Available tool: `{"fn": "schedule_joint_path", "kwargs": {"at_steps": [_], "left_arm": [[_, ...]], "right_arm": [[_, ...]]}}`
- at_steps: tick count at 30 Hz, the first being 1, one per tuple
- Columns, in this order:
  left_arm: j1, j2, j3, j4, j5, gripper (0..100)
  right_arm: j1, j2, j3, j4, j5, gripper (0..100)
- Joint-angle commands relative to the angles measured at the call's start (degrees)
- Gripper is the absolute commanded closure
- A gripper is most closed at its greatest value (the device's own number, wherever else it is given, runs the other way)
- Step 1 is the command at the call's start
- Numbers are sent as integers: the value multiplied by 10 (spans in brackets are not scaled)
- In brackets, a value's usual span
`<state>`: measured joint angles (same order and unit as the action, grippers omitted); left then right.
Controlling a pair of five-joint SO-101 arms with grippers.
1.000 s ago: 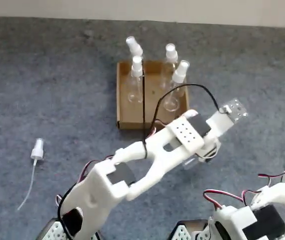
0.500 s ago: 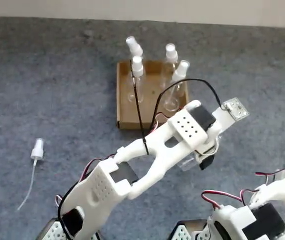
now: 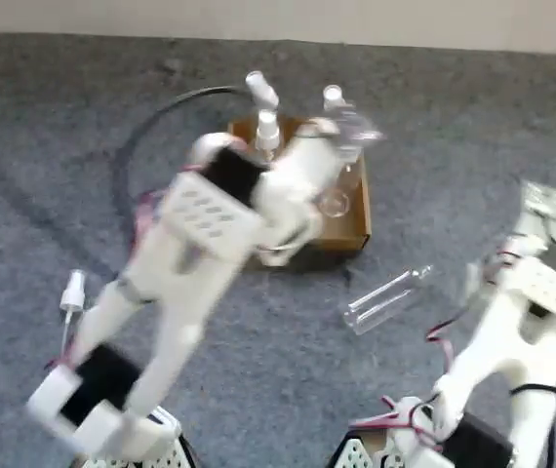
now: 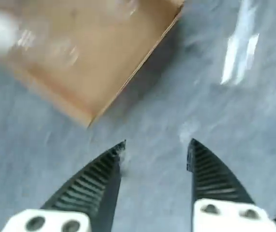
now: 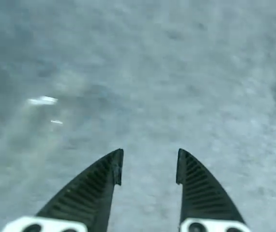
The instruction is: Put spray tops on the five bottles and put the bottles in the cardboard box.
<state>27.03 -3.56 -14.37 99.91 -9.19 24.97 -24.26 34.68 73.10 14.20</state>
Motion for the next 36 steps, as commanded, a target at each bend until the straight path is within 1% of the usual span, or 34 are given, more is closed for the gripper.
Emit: {"fn": "schedule_joint_path", "kwargs": {"at_steps": [1, 3, 5, 7, 9, 12, 14, 19, 22, 24, 27, 29, 31, 33, 36], "left_arm": [[-156, -190, 180, 4, -63, 841], [-245, -255, 245, -28, -97, 841], [-338, -307, 297, -72, -122, 839], [-416, -340, 344, -117, -145, 812], [-465, -343, 378, -143, -171, 778], [-496, -327, 419, -179, -200, 766], [-509, -312, 431, -203, -204, 765], [-517, -255, 429, -238, -204, 765], [-516, -215, 429, -258, -202, 765], [-516, -189, 430, -268, -201, 765], [-518, -153, 430, -268, -200, 765], [-542, -134, 430, -273, -200, 765], [-575, -124, 430, -300, -200, 765], [-607, -121, 430, -325, -203, 765], [-637, -117, 430, -353, -208, 765]], "right_arm": [[-137, -34, -31, 5, -127, 856], [-189, -25, -33, 2, -196, 856], [-226, -3, -35, 0, -253, 856], [-245, 29, -35, -5, -302, 856], [-247, 64, -36, -17, -342, 856], [-237, 111, -36, -54, -393, 855], [-233, 138, -36, -81, -412, 855], [-232, 197, -35, -132, -415, 855], [-229, 227, -35, -144, -412, 855], [-214, 243, -36, -144, -398, 856], [-190, 258, -36, -144, -341, 861], [-176, 263, -35, -144, -296, 862], [-162, 263, -34, -144, -253, 887], [-145, 262, -36, -143, -197, 925], [-119, 262, -36, -140, -77, 954]]}}
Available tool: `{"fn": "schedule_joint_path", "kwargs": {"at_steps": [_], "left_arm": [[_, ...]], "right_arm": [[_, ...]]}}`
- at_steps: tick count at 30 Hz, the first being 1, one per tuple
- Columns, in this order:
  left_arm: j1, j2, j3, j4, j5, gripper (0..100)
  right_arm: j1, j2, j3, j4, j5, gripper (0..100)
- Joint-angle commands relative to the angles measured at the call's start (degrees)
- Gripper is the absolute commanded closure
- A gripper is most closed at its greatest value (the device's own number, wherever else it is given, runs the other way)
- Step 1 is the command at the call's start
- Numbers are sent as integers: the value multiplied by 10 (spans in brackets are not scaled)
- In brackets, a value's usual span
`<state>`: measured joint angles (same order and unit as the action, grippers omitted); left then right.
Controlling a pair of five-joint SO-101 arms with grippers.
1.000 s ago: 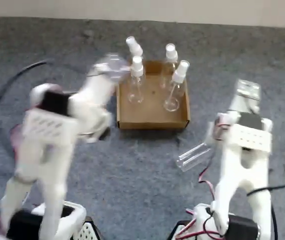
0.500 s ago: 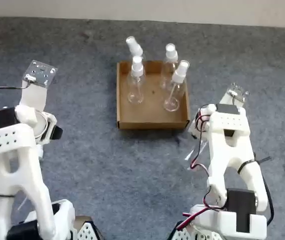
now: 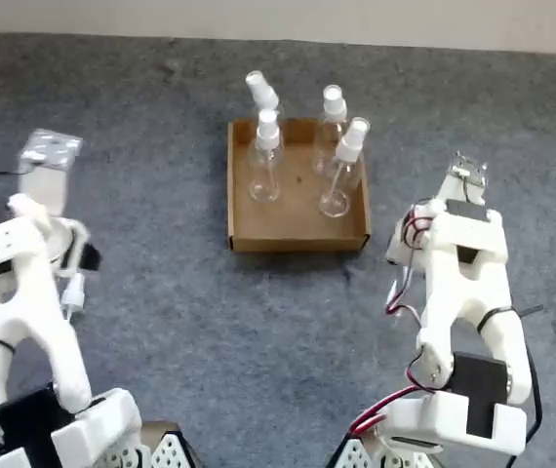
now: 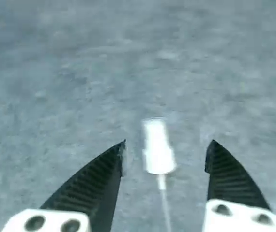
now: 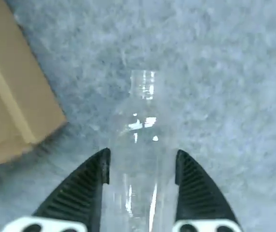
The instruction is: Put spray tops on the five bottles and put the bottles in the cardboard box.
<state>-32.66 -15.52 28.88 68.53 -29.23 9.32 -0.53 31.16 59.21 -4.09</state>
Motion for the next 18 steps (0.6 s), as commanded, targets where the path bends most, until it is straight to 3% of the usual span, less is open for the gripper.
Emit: {"fn": "schedule_joint_path", "kwargs": {"at_steps": [1, 8, 18], "left_arm": [[-45, 2, 2, -47, -22, 765], [-44, 3, 51, -70, -70, 765], [-44, 31, 140, -179, -93, 766]], "right_arm": [[44, 24, 0, -1, 142, 954], [96, 24, -1, 45, 325, 954], [199, 24, -1, 47, 473, 954]]}}
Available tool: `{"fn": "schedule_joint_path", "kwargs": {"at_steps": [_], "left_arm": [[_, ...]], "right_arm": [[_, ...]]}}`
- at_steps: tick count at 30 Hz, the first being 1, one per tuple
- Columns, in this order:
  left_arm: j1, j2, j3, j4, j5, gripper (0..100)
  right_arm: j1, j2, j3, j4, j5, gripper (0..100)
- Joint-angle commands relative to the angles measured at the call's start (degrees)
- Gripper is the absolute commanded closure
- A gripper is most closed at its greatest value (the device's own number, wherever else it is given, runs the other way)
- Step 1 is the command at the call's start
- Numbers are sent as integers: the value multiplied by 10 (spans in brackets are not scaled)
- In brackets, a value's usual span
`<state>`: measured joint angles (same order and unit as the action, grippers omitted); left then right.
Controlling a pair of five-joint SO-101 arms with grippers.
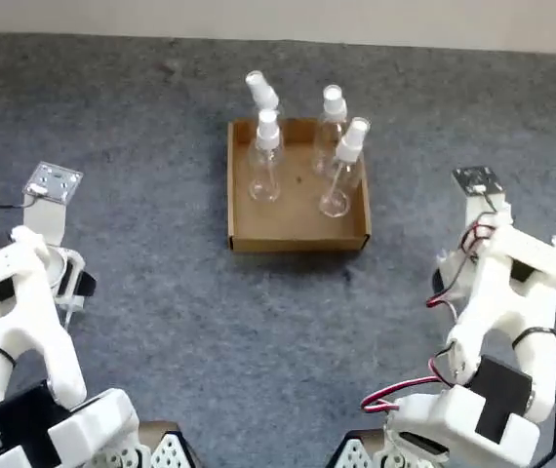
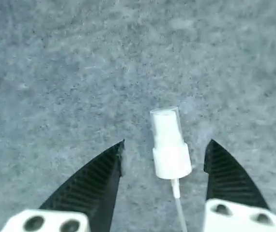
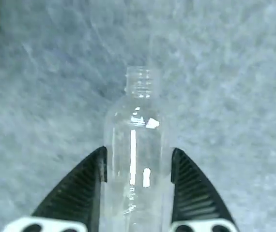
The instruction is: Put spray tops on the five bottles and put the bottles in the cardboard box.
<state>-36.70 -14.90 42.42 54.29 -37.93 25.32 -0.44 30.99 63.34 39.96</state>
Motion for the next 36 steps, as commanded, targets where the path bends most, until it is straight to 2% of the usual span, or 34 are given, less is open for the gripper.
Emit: {"fn": "schedule_joint_path", "kwargs": {"at_steps": [1, 8, 14, 17, 23, 27, 31, 36], "left_arm": [[-3, 45, 0, -42, -5, 766], [-3, 194, -76, -20, -4, 875], [13, 177, -86, 8, -3, 953], [43, 148, -86, 52, 7, 982], [167, 73, -83, 108, 96, 985], [257, 12, -82, 135, 175, 984], [339, -36, -82, 169, 222, 982], [425, -18, -44, 135, 274, 982]], "right_arm": [[46, 23, 0, 6, 40, 954], [75, 23, 0, 6, 60, 954], [79, 23, 0, 6, 56, 954], [97, 23, -1, 5, 56, 953], [149, 25, -33, 5, 56, 953], [160, 26, -33, 5, 57, 953], [167, 26, -33, 5, 57, 953], [161, 26, -32, 5, 56, 953]]}}
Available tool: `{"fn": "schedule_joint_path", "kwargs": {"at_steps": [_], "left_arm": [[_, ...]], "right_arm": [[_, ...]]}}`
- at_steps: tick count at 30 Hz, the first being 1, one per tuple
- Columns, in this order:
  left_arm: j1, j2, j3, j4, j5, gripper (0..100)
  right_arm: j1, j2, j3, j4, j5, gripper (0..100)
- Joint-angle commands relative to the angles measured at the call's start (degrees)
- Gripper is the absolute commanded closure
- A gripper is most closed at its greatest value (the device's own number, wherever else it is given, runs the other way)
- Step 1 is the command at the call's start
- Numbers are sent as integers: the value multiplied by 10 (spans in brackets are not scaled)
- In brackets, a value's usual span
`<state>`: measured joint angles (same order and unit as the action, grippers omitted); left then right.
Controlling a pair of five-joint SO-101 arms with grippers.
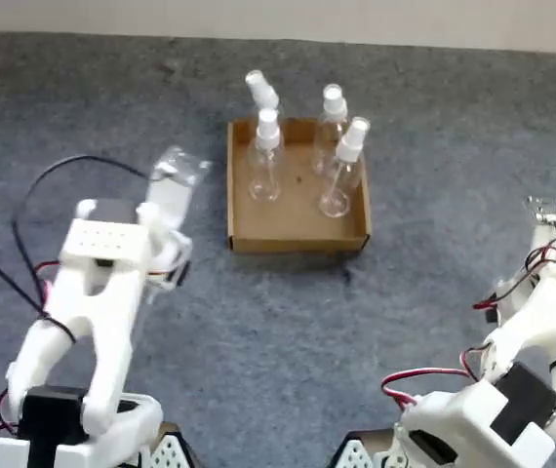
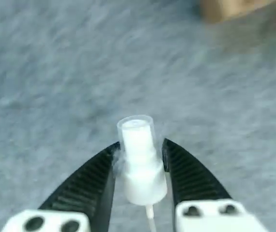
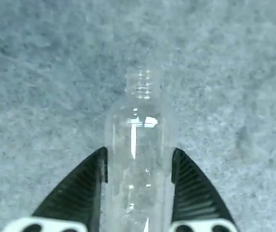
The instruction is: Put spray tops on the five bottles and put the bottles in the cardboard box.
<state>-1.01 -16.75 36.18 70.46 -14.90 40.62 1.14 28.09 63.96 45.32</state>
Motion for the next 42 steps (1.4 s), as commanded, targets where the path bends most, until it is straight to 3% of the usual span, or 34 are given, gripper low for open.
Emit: {"fn": "schedule_joint_path", "kwargs": {"at_steps": [1, 5, 12, 20, 27, 32, 35, 42], "left_arm": [[87, 14, 31, -47, 54, 982], [130, 67, 58, -113, 79, 982], [128, 88, 61, -117, 91, 837], [127, 90, 42, -120, 88, 822], [124, 92, 62, -167, 78, 828], [125, 92, 89, -186, 60, 925], [125, 86, 88, -183, 62, 1000], [125, 26, 45, -97, 79, 998]], "right_arm": [[7, 10, -2, -1, 3, 953], [-15, 10, 0, -1, 3, 953], [-29, 10, 1, -1, 3, 953], [-29, 8, 1, 3, 3, 906], [-29, 9, 1, 3, 3, 896], [-29, 8, 1, 3, 3, 893], [-29, 7, 1, 3, 3, 892], [-29, 7, 0, 4, 3, 891]]}}
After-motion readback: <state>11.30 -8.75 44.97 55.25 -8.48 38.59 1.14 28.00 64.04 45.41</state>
